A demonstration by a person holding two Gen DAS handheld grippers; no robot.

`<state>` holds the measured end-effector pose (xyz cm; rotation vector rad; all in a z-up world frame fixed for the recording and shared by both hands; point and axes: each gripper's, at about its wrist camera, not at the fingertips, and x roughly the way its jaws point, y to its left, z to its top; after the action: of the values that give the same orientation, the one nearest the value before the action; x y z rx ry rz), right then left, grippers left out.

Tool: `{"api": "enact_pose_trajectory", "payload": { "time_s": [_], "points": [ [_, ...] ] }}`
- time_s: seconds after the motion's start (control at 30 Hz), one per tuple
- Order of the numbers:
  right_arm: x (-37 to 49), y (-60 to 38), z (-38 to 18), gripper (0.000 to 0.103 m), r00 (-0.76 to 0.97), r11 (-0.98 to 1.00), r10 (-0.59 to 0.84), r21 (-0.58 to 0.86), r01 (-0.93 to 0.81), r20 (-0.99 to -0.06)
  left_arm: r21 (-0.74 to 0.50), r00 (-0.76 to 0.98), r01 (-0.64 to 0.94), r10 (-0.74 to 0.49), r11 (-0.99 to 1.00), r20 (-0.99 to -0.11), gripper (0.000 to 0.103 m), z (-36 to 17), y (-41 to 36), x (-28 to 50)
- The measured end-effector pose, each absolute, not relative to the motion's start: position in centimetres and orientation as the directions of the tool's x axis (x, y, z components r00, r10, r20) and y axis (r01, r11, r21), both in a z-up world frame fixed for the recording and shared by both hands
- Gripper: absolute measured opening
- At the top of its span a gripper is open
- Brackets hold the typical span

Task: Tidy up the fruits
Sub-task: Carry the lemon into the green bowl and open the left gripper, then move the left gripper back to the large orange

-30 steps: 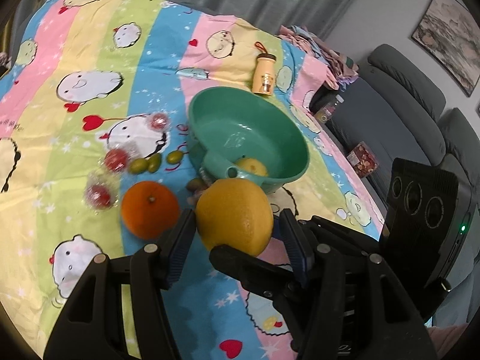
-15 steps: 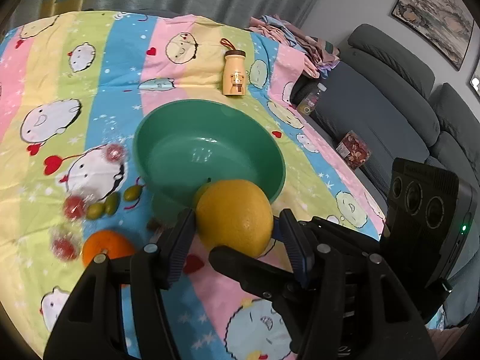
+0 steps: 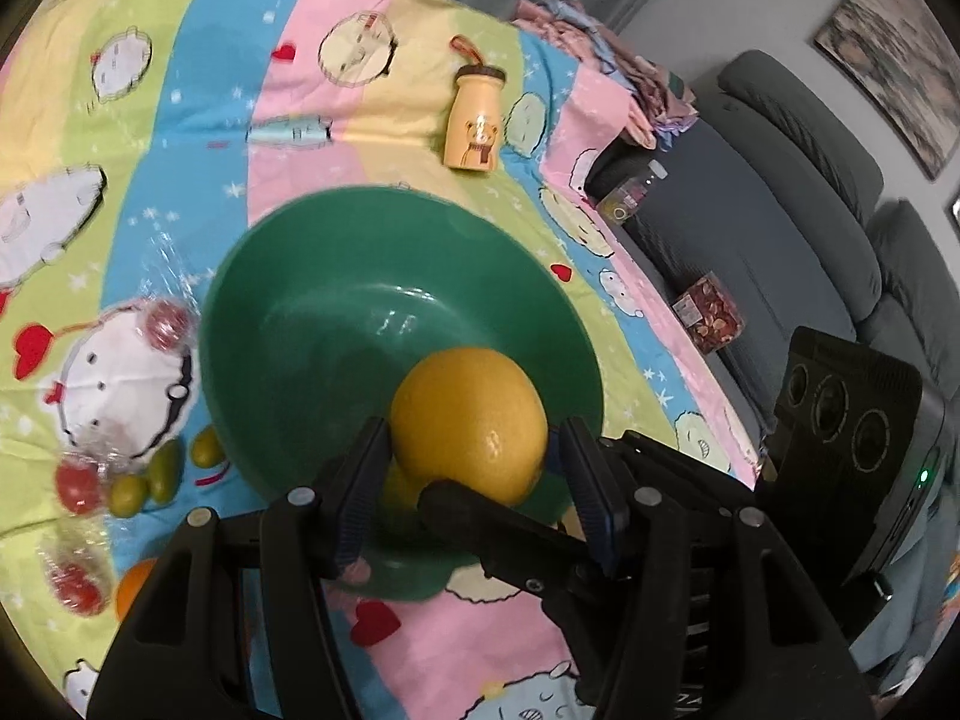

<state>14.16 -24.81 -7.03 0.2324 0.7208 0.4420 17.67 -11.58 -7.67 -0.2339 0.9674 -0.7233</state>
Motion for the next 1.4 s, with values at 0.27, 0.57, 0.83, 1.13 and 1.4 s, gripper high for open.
{"api": "enact_pose_trajectory", "payload": {
  "time_s": [0.27,0.57,0.83,1.13,1.4],
  "points": [
    [15.3,-24.3,-7.6,0.055,0.64,0.916,0.401,0.279,-0.288,-0.656,-0.52,0.318,0.423,-0.659,0.742,-0.681,0.057,-8.9,-11.9,18.6],
    [15.3,-24.4,-7.4,0.058,0.653,0.934,0.356,0.246,-0.258,-0.668,-0.496,0.362,0.399,-0.629,0.771,-0.688,0.071,-8.6,-11.2,18.7],
    [13.4,-27.0,-6.2,0.066,0.702,0.938,0.341,0.28,-0.207,-0.625,-0.465,0.464,0.368,-0.592,0.805,-0.658,0.088,-6.4,-7.3,17.8],
    [10.5,-29.4,-5.3,0.067,0.73,0.925,0.355,0.331,-0.186,-0.584,-0.399,0.593,0.239,-0.459,0.885,-0.662,0.089,-5.5,-0.1,14.7],
    [8.6,-28.9,-4.8,0.067,0.723,0.918,0.376,0.338,-0.207,-0.579,-0.407,0.603,0.149,-0.409,0.901,-0.685,0.089,-7.1,3.6,11.4]
  ]
}}
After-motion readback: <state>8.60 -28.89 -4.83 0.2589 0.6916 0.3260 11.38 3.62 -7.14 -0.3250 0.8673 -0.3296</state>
